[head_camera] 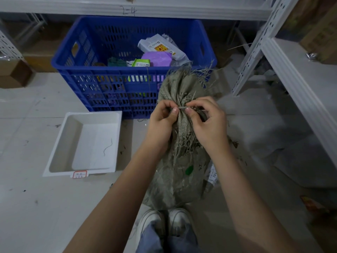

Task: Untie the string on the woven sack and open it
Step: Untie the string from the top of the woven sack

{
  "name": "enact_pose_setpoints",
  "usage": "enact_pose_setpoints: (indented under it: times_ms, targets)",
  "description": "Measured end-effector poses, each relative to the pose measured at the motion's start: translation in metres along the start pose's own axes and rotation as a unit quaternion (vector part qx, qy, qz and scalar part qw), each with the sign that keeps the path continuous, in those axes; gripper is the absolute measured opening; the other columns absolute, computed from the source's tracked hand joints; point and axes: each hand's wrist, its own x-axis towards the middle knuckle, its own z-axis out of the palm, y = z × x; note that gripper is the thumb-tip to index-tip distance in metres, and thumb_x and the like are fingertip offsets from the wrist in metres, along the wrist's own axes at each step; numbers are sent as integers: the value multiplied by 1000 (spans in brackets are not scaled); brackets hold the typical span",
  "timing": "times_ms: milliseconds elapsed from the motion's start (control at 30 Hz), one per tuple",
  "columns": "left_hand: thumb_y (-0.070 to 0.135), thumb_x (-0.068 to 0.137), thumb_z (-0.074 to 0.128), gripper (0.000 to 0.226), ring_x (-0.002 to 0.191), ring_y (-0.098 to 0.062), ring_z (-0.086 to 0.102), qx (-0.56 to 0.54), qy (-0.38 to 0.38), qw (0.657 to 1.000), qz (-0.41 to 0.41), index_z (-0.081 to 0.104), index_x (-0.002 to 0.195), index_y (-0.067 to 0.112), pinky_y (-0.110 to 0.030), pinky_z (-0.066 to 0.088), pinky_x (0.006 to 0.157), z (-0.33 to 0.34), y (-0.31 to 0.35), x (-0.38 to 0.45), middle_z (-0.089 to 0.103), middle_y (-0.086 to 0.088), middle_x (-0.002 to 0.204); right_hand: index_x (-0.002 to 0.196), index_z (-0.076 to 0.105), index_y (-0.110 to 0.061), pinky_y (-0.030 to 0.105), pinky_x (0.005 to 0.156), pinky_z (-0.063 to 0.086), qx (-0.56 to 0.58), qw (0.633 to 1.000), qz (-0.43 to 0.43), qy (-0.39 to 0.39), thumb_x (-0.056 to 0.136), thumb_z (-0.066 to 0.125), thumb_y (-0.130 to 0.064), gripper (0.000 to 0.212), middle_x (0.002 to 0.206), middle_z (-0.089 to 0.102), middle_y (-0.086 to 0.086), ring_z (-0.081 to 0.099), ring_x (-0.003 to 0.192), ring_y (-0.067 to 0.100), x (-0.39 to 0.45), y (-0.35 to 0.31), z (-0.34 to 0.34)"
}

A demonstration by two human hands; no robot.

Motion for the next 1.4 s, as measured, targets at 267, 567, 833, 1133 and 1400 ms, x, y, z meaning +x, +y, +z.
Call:
enact_pose_setpoints:
  times_ms: [267,567,833,1133,1400]
  targets:
    - [7,91,55,13,78,-16,54,67,-34,996,46,59,88,19,-30,47,74,-2,10,-1,57,0,82,91,66,-6,14,78,45,6,1000,17,11,86,62,-8,7,89,56,-3,56,86,7,0,1,-4]
    - [-1,85,60,10,70,14,55,228,-12,962,149,63,85,8,-5,42,73,4,13,3,59,13,74,92,67,-2,14,77,47,-3,1000,6,-13,86,62,-6,9,92,57,0,57,86,9,-1,3,-3]
    - [3,91,52,25,62,1,45,164,-2,980,110,54,77,23,-20,37,64,-2,6,4,51,7,71,92,65,-7,19,79,47,32,999,26,-6,86,61,-9,8,91,57,0,60,89,15,-1,1,3]
    - [18,88,50,15,73,-22,37,48,32,996,62,51,75,25,-37,33,73,-3,6,5,44,1,71,92,60,-18,6,74,45,101,988,118,16,90,59,-8,10,85,61,-16,60,79,-10,-3,4,-3]
    - [14,94,51,18,73,-17,45,140,-8,986,94,52,80,24,-33,38,72,-1,12,5,50,4,73,100,56,-21,12,79,48,129,980,148,19,83,69,-18,22,94,61,-11,61,92,1,-4,3,1]
